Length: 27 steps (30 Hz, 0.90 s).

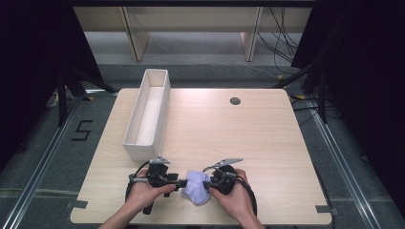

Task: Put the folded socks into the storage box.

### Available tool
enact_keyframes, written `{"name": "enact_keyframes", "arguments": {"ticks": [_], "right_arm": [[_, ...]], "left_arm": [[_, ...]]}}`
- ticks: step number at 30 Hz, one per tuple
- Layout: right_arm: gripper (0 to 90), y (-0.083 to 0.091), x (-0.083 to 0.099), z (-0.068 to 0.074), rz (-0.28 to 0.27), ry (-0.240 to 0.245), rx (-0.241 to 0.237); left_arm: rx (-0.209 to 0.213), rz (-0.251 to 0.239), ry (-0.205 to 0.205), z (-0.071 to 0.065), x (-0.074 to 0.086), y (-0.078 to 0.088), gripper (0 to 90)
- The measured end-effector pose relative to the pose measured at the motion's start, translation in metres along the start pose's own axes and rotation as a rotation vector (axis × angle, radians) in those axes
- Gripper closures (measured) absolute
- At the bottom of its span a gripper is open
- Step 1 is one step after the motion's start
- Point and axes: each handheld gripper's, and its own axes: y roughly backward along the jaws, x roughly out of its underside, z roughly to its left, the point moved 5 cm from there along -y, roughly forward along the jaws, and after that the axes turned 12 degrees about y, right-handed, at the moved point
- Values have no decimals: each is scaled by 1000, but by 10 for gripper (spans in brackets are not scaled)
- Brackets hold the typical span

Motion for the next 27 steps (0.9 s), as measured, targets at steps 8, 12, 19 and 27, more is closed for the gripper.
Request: {"name": "enact_keyframes", "arguments": {"ticks": [8, 12, 19, 27], "right_arm": [[683, -3, 1, 4, 30, -28, -23], [685, -4, 3, 3, 31, -37, -28], [703, -6, 5, 1, 29, -50, -48], [715, -6, 6, 1, 22, -69, -28]], "left_arm": [[33, 43, 27, -4, 0, -10, 461], [40, 55, 25, -4, 0, -13, 480], [22, 59, 11, -5, 0, -16, 532], [25, 70, -8, -8, 2, -19, 638]]}}
